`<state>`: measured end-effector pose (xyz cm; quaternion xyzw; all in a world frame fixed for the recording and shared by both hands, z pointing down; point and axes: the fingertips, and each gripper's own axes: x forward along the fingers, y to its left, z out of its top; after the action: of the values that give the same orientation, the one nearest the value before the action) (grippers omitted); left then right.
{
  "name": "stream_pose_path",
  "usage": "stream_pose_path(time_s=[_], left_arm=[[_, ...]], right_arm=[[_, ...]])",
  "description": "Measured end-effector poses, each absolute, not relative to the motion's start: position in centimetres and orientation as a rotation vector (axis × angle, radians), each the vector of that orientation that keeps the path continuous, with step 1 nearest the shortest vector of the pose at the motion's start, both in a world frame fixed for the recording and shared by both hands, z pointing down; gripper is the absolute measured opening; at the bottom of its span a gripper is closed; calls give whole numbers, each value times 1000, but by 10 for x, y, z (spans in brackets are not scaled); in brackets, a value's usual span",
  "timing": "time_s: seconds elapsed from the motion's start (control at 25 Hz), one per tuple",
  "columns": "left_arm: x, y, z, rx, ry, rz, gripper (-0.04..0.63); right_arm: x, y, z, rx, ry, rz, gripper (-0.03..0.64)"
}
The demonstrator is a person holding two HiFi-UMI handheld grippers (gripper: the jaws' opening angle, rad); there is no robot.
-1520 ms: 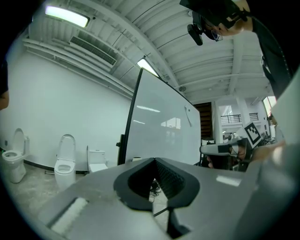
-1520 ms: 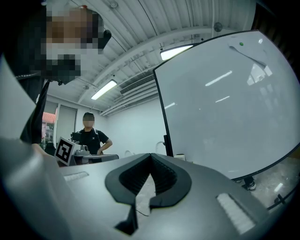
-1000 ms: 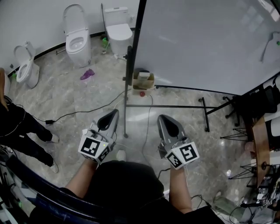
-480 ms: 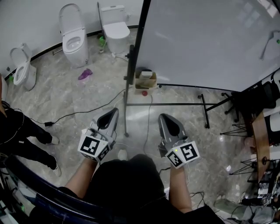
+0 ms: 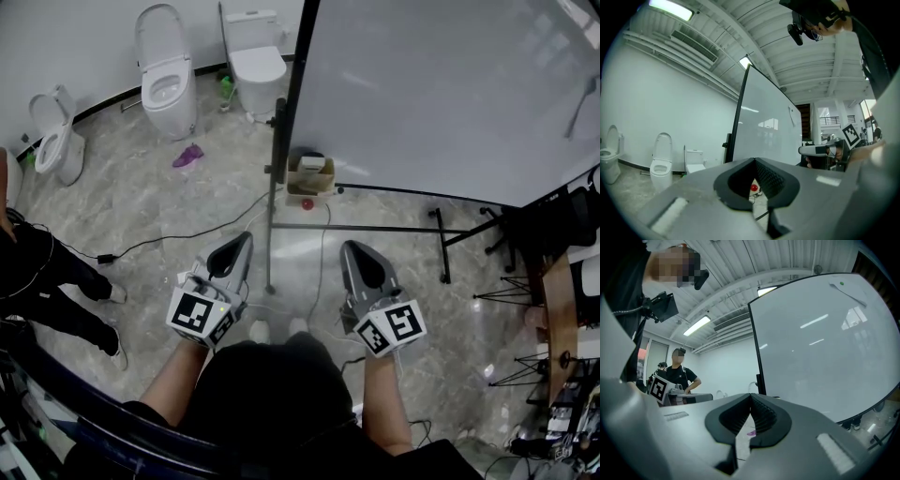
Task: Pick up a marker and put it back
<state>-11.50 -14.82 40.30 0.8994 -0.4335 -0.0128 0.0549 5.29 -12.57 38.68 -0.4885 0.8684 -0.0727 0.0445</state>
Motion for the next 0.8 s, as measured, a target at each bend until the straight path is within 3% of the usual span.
stream_pose_path(time_s=[0.44,0.8], left_arm=[[-83,-167,402,2694,-1401,-10,4],[-71,-183,406,2657,-1458,-14,5]], right_arm=[[84,-188,407,-1531,2755,-144,11],[93,-238,441,-1541,2802,-184,62]])
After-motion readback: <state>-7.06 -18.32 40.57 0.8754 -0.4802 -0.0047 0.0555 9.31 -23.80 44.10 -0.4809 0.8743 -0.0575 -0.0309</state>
